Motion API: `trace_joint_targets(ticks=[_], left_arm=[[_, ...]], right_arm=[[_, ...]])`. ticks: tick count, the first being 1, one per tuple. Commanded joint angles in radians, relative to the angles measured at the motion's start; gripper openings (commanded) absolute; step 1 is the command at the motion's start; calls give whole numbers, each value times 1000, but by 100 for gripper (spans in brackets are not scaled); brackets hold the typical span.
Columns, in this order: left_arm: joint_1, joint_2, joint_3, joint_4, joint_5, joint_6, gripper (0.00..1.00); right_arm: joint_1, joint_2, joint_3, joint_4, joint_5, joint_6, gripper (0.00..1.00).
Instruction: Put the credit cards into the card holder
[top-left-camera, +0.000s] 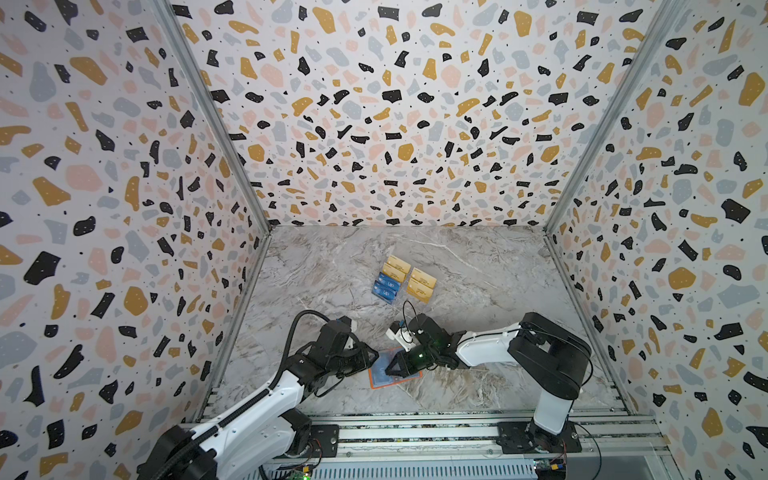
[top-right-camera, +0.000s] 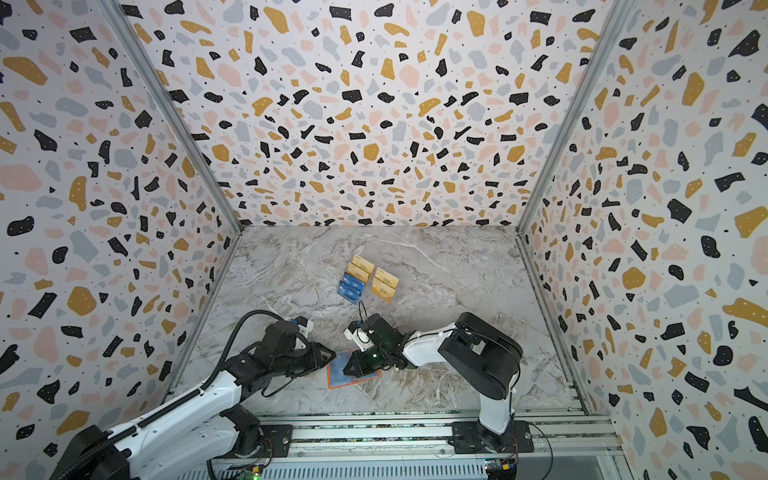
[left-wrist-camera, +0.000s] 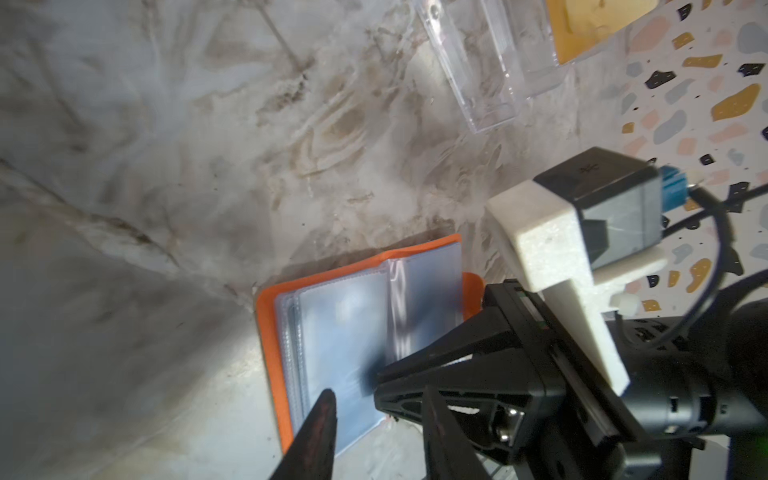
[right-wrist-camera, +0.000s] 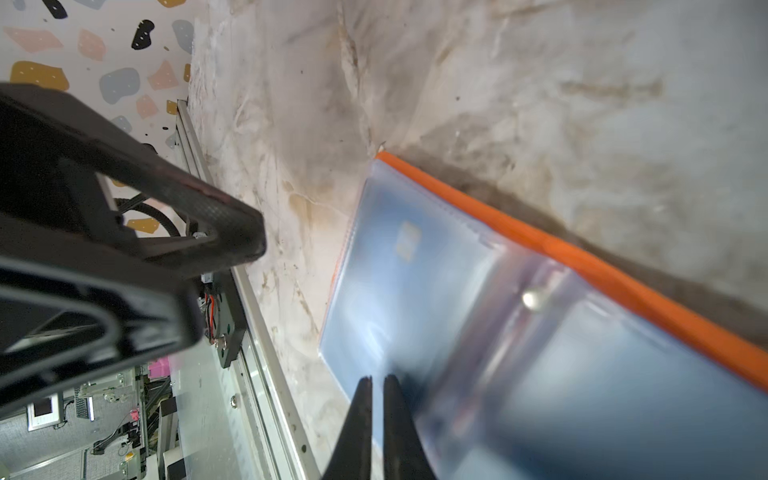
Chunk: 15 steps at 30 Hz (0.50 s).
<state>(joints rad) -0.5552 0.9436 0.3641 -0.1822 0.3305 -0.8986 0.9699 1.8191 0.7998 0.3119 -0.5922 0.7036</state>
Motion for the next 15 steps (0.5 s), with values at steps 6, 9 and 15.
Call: trace_joint_targets(ticks=[6,9,15], left_arm=[[4,40,-62,162,3,-29,36],[4,73,-50,171,28,-12,35],[5,73,-27,116,30,62,35]], right_arm=[[-61,-90,120,-105,17,-40,12],[-121,-95,244,-251,13,-141,13],[-224,15,535,-466,34,-312,19]])
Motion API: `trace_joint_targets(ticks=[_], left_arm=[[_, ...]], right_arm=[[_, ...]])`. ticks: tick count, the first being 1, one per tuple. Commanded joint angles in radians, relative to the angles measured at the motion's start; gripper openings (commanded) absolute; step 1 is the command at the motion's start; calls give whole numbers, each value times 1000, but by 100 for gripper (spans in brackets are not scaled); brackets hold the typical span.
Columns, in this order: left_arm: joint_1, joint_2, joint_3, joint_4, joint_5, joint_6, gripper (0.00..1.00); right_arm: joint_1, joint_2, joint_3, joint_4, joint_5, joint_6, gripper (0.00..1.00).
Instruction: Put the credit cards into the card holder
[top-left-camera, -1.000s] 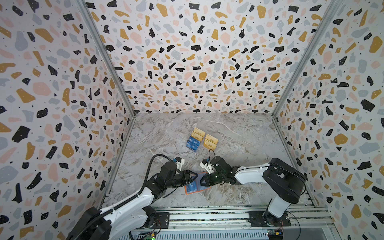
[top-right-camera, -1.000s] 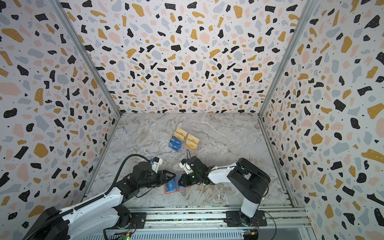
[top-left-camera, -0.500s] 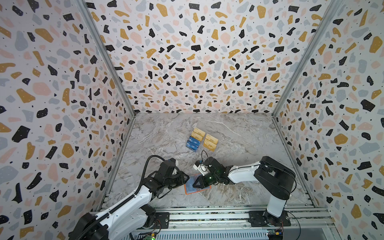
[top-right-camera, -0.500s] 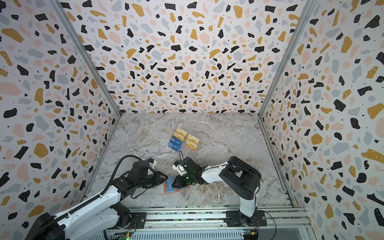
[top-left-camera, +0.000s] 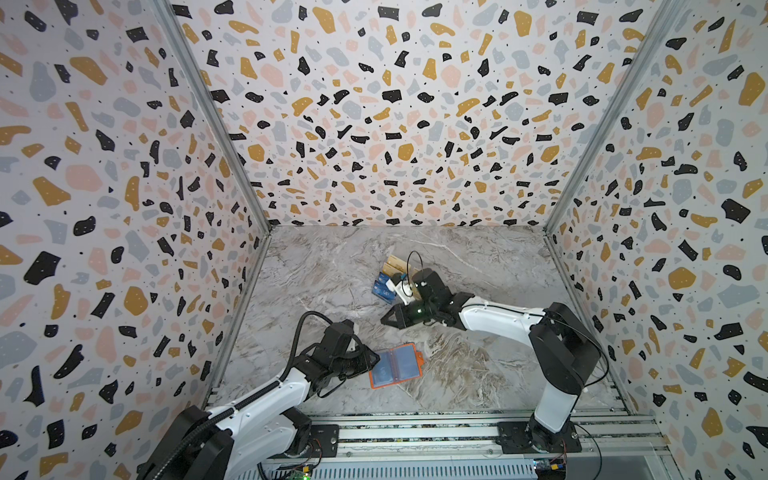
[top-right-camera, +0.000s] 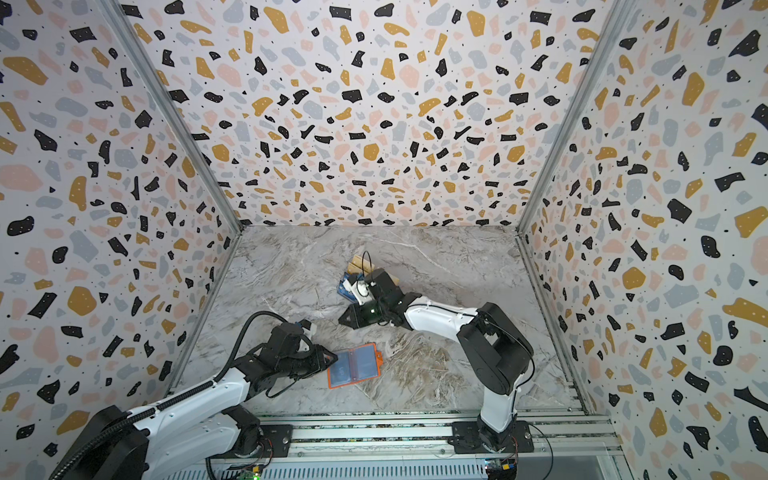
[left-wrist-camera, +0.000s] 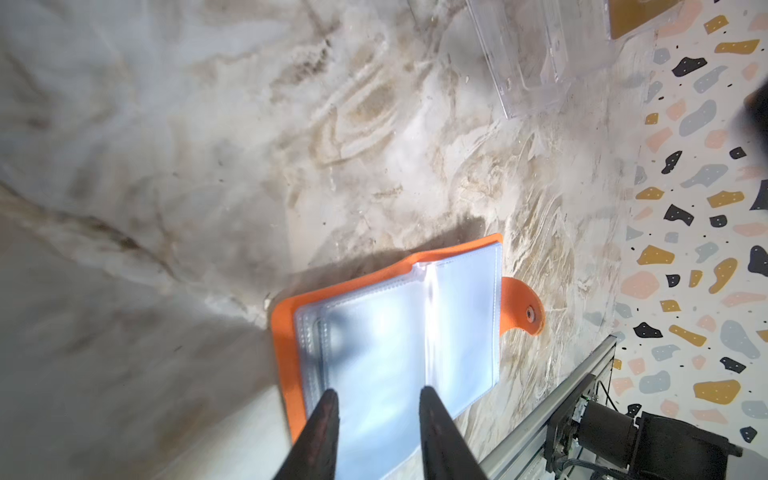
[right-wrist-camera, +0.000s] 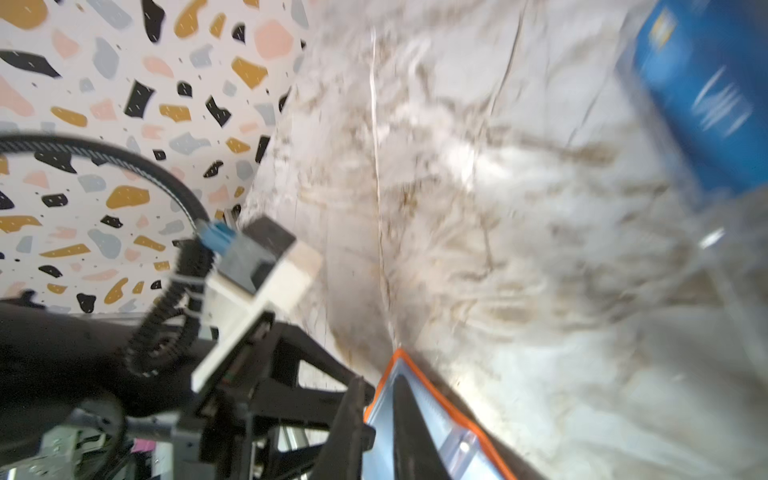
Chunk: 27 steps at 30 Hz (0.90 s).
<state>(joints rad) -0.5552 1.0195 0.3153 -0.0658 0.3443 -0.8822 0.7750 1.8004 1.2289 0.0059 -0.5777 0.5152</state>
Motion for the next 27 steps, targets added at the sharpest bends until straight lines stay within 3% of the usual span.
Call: trace_joint_targets(ticks=[1,10,27], left_arm=[[5,-8,21,0,16,47,35],[4,-57,7,10,2,31,35],[5,-53,-9,30,0,42,38]], right_arm=[[-44,68,165,-191,26,-144,20],[-91,287,498,-373,135,-241,24],[-52,461,721,-520,300,-367,32]])
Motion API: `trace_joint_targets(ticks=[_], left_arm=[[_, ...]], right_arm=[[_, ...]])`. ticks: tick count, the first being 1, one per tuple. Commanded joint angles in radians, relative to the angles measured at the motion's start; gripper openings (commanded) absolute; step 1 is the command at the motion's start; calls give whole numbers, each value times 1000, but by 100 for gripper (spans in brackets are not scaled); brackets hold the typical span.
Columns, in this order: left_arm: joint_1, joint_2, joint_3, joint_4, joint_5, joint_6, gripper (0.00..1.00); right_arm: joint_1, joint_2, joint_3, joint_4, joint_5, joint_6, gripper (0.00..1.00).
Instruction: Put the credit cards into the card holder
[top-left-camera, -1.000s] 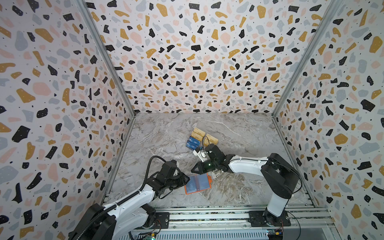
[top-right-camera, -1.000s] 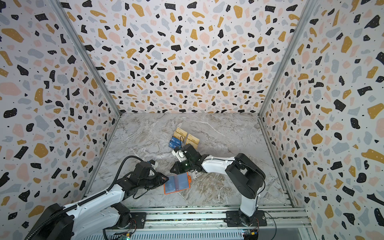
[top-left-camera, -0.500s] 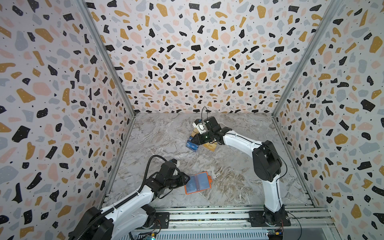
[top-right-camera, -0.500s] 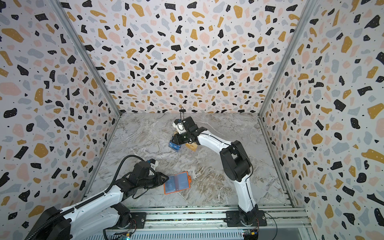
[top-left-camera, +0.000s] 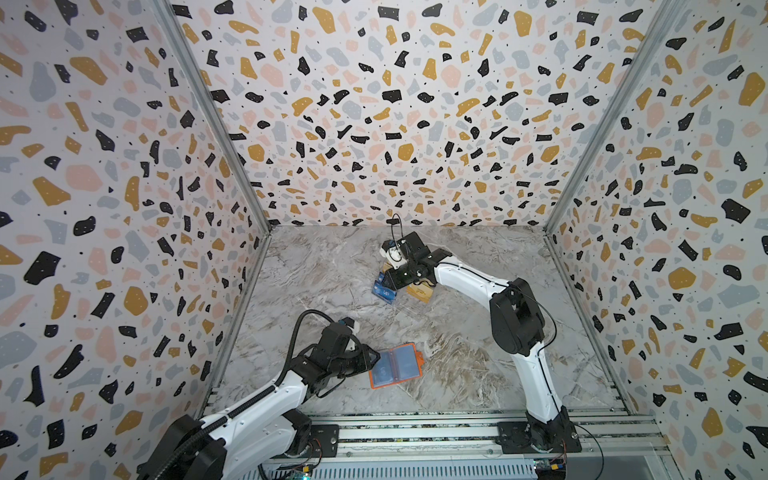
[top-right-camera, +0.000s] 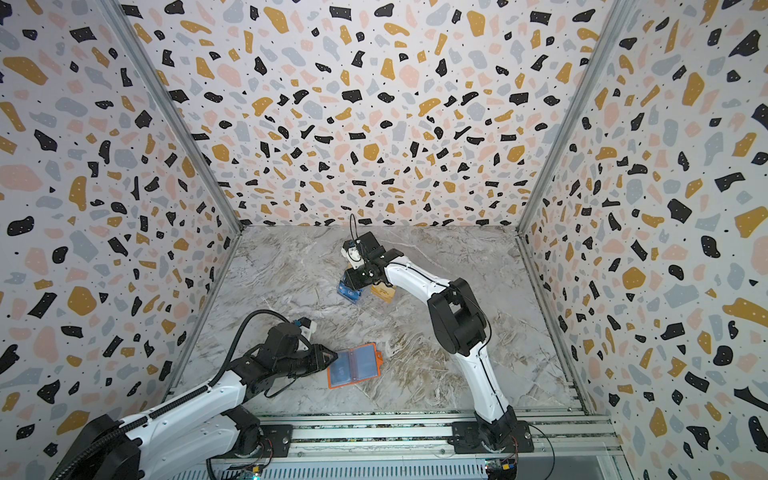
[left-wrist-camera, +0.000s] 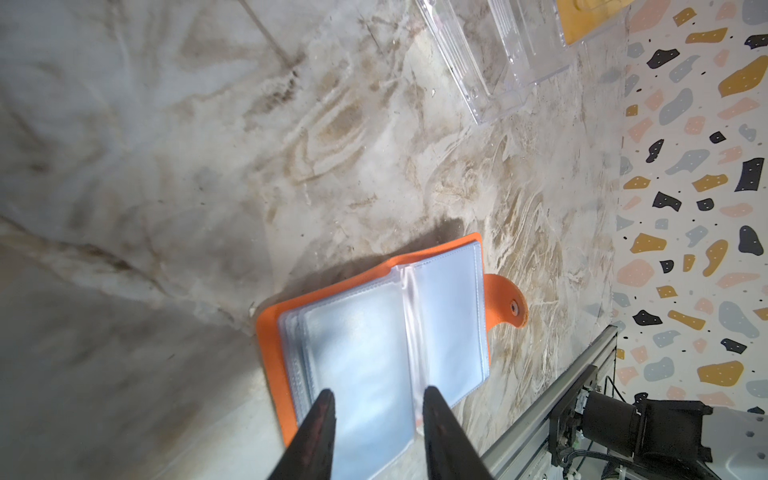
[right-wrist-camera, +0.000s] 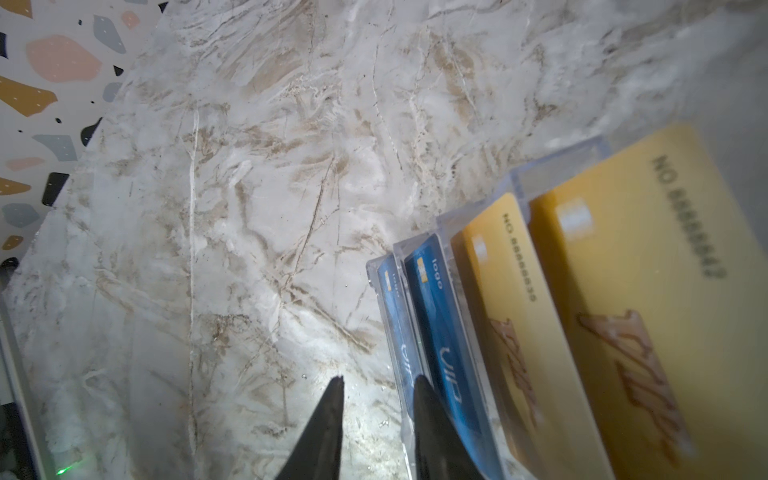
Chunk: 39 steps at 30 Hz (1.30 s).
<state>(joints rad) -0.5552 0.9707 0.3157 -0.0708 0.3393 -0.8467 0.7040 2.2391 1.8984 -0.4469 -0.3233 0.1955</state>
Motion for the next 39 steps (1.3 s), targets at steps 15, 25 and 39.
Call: trace_joint_targets(ticks=[15,25,39], left_arm=[[5,-3,-1,28,3,16,39],[4,6,-5,34,10,20,39],[5,8,3,28,13,24,39]], right_arm=[[57,90,153,-140,185,-108,38],[48,61,157,-129,207,-117,40],[45,11,151,-91,92,-119,39]])
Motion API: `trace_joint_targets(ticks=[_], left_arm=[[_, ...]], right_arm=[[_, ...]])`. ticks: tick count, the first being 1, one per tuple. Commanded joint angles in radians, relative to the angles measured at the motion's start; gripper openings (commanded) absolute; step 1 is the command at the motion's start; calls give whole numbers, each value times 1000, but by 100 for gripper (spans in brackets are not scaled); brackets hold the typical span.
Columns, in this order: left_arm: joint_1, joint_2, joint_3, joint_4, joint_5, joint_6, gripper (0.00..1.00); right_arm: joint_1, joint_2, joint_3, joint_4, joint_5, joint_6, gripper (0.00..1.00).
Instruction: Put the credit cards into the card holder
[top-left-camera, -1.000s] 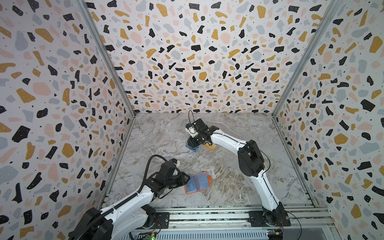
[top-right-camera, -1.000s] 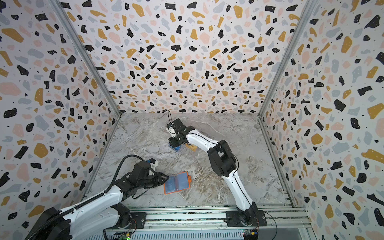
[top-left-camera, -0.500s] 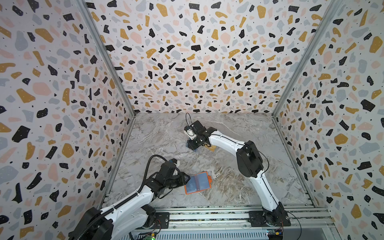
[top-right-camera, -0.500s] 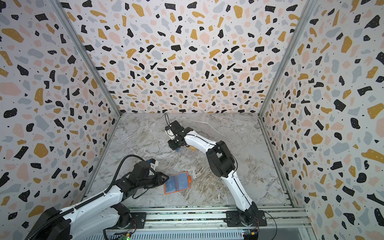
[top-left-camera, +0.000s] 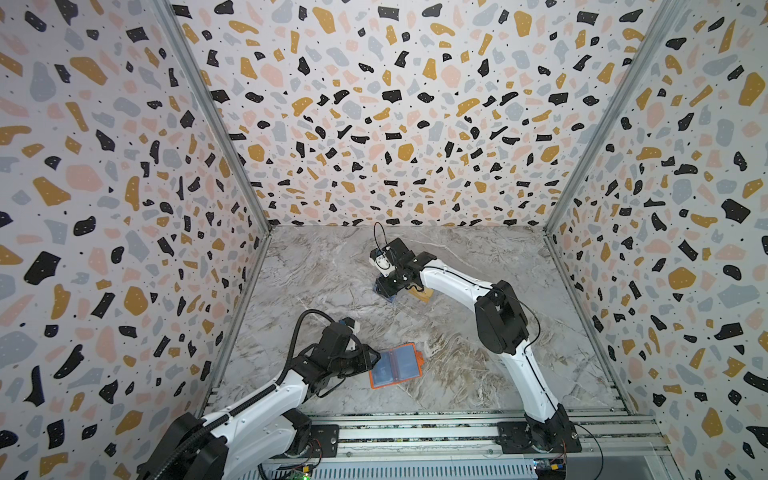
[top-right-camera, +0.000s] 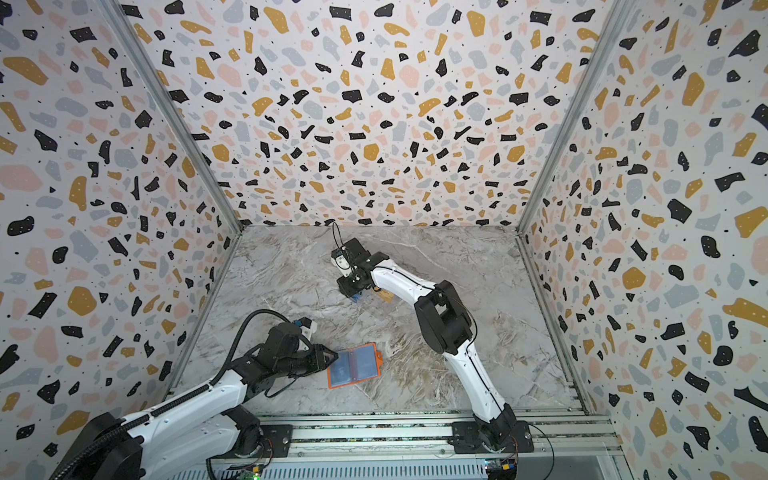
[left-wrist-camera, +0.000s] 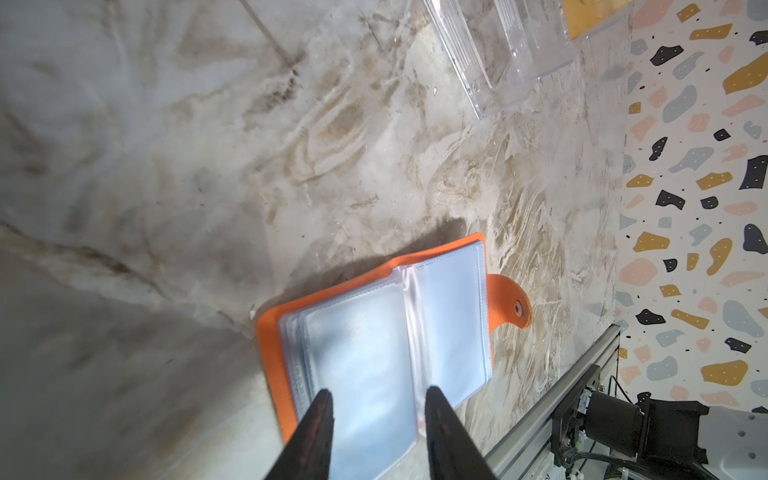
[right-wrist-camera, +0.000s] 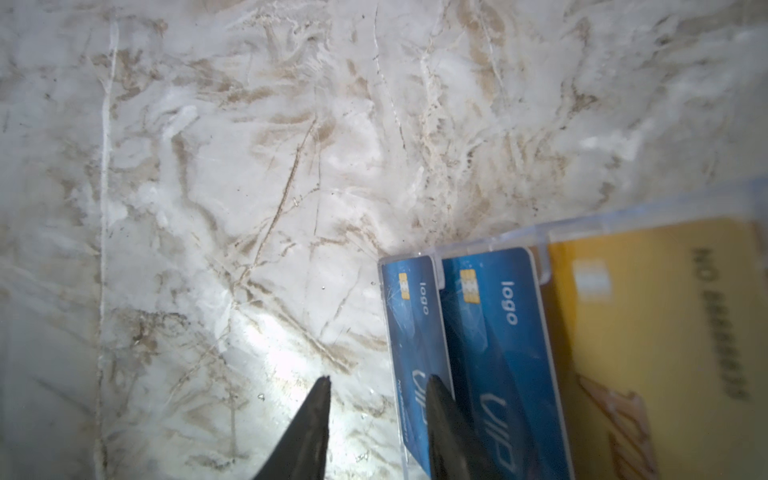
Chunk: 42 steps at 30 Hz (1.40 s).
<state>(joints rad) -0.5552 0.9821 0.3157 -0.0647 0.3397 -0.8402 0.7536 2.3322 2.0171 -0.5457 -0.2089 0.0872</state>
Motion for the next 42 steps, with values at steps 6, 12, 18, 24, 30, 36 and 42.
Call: trace_joint_targets(ticks=[6,12,18,24,30,36,42], left_arm=[[5,-5,8,16,14,21,39],[5,4,13,15,15,24,39],[5,15,14,16,15,26,39],[5,21,13,17,14,26,39],[4,23,9,18,13,26,39],[4,20,8,14,13,28,39],[4,18,6,14,9,27,39]], right_arm=[[-14,-76,35,4,25,-11,39],[-26,-32,74,-35,51,-22,39],[-26,-7,81,-45,40,-28,39],[-23,16,85,-59,24,-30,38],[-9,10,75,-52,57,-49,37],[-10,31,83,-63,67,-48,37],[-8,44,87,-69,51,-44,37]])
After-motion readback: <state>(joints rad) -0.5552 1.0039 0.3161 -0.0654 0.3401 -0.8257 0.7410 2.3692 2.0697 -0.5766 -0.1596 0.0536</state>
